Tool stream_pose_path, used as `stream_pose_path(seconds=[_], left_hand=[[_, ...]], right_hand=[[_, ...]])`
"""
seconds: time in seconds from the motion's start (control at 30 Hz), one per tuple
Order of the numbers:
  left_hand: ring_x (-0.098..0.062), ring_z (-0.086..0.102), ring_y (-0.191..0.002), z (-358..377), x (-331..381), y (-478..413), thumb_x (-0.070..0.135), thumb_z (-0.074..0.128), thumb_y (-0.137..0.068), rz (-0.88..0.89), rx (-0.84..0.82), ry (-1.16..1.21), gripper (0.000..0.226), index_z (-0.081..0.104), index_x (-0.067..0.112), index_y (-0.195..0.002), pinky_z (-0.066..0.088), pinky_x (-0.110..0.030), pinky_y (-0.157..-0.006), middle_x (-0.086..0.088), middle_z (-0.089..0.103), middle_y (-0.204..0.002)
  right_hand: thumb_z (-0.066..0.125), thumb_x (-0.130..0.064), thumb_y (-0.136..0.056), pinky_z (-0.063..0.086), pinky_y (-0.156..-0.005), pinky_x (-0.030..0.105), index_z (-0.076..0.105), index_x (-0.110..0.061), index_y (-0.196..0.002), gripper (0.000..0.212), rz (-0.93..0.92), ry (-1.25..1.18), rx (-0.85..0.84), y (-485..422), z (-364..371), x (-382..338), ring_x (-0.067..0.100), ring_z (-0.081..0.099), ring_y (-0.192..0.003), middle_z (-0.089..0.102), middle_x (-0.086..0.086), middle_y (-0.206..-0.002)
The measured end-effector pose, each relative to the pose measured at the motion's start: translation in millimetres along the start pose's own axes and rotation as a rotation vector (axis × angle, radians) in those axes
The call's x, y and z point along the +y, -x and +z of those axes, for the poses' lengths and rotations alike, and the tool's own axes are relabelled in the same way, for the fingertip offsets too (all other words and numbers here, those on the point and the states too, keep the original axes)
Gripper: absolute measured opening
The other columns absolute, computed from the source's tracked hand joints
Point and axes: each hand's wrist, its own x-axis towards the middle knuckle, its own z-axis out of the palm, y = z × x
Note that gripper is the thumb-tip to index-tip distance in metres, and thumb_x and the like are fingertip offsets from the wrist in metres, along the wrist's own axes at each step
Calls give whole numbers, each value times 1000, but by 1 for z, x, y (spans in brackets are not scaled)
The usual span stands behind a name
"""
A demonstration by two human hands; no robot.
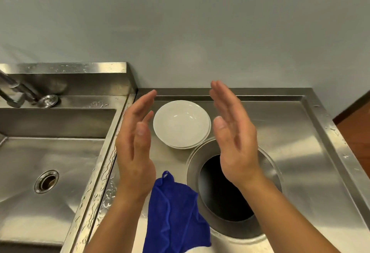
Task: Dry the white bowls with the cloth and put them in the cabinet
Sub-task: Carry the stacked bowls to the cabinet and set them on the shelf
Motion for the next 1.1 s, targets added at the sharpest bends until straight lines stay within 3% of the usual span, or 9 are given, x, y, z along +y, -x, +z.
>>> stream_pose_path(seconds=[0.2,0.3,0.43,0.53,0.63,0.77,0.83,0.97,1.1], left_hand=[[-21,57,-143,-12,-61,-30,63,44,-104,-72,-2,-20,52,58,27,-139,45,-41,-119,2,64,-145],[-6,60,-137,-14,-97,-36,41,42,-106,-134,-24,-106,49,59,13,-143,49,-19,-108,14,68,-138],[21,55,-124,-14,-146,-32,52,42,-104,-288,-23,-175,50,58,28,-145,43,3,-91,47,61,-126],[35,50,-110,-14,-183,-26,62,44,-106,-422,24,-222,48,54,39,-147,40,10,-78,60,53,-117],[29,54,-112,-12,-213,-25,60,44,-104,-576,86,-202,52,50,41,-151,47,5,-77,34,55,-140],[-8,51,-143,-7,-236,-24,47,43,-112,-661,153,-209,50,34,45,-161,53,-34,-110,13,44,-162],[-15,54,-141,-4,-241,-25,47,40,-111,-692,207,-176,46,40,49,-157,53,-48,-112,12,50,-159],[-16,71,-125,1,-250,-28,47,41,-112,-841,359,56,35,62,48,-140,63,-45,-98,14,73,-134],[-15,76,-117,7,-248,-29,48,44,-112,-933,438,134,34,64,45,-139,66,-42,-92,15,79,-124]], right_hand=[[53,-60,-100,42,-118,46,42,-24,-152,65,54,28,38,-25,17,48,20,48,-147,51,3,-158],[54,-58,-100,43,-116,45,45,-26,-151,61,100,54,61,-33,19,79,17,50,-145,54,0,-156],[57,-43,-99,45,-116,45,50,-25,-147,52,177,139,80,-43,11,127,12,53,-143,57,-2,-152],[57,-44,-98,40,-119,30,51,-27,-147,52,277,211,83,-47,2,167,4,49,-143,56,-7,-153],[59,-43,-100,34,-110,8,50,-26,-150,53,398,309,47,-49,-3,207,-7,44,-137,50,-18,-150],[59,-39,-103,41,-107,20,47,-29,-153,53,535,265,0,-45,-2,240,1,47,-134,50,-17,-148],[60,-43,-100,49,-103,25,46,-28,-153,57,563,236,-6,-45,1,249,3,54,-129,54,-16,-144],[60,-42,-89,55,-104,40,51,-33,-149,61,657,88,75,-47,5,259,9,59,-127,60,-15,-139],[62,-38,-86,59,-97,39,54,-39,-145,60,708,-30,113,-47,9,254,9,60,-123,62,-18,-132]])
